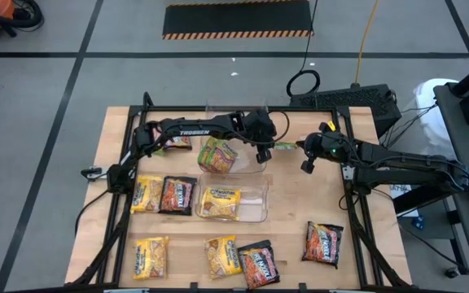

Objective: Sort Maruchan noodles
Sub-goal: Put the green noodle pack into the center transparent bin

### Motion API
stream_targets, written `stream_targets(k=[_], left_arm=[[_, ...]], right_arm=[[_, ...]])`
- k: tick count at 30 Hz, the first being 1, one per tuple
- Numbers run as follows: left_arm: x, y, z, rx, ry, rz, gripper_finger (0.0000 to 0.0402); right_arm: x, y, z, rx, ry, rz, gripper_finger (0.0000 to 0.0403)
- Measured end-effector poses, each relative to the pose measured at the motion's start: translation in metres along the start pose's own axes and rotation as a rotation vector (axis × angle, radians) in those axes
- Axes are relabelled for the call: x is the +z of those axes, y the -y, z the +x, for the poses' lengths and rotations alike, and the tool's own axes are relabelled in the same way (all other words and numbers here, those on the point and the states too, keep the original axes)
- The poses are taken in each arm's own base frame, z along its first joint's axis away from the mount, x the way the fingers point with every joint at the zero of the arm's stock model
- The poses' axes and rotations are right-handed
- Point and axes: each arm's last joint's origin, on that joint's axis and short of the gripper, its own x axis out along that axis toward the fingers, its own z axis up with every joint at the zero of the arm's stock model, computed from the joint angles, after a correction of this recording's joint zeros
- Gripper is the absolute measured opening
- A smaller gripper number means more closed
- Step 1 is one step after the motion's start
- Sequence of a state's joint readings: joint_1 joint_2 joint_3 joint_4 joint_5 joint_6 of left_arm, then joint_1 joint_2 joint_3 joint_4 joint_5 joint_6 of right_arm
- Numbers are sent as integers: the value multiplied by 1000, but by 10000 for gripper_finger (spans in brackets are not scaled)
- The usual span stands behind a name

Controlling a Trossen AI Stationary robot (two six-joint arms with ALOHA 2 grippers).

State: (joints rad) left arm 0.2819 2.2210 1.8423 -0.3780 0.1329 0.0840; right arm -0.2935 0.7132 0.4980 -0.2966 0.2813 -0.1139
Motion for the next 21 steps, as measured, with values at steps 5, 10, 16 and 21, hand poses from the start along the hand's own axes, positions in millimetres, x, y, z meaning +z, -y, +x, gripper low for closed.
stream_targets(k=[5, 10, 16, 21], left_arm=[[1, 1, 1, 0, 12, 3, 81], [1, 0, 0, 5, 13, 24, 81], [1, -2, 0, 65, 8, 44, 81], [0, -8, -1, 79, 6, 36, 81]], right_arm=[[0, 0, 0, 0, 0, -3, 0], [0, 0, 0, 0, 0, -3, 0], [0, 0, 0, 0, 0, -3, 0], [0, 0, 0, 0, 0, -3, 0]])
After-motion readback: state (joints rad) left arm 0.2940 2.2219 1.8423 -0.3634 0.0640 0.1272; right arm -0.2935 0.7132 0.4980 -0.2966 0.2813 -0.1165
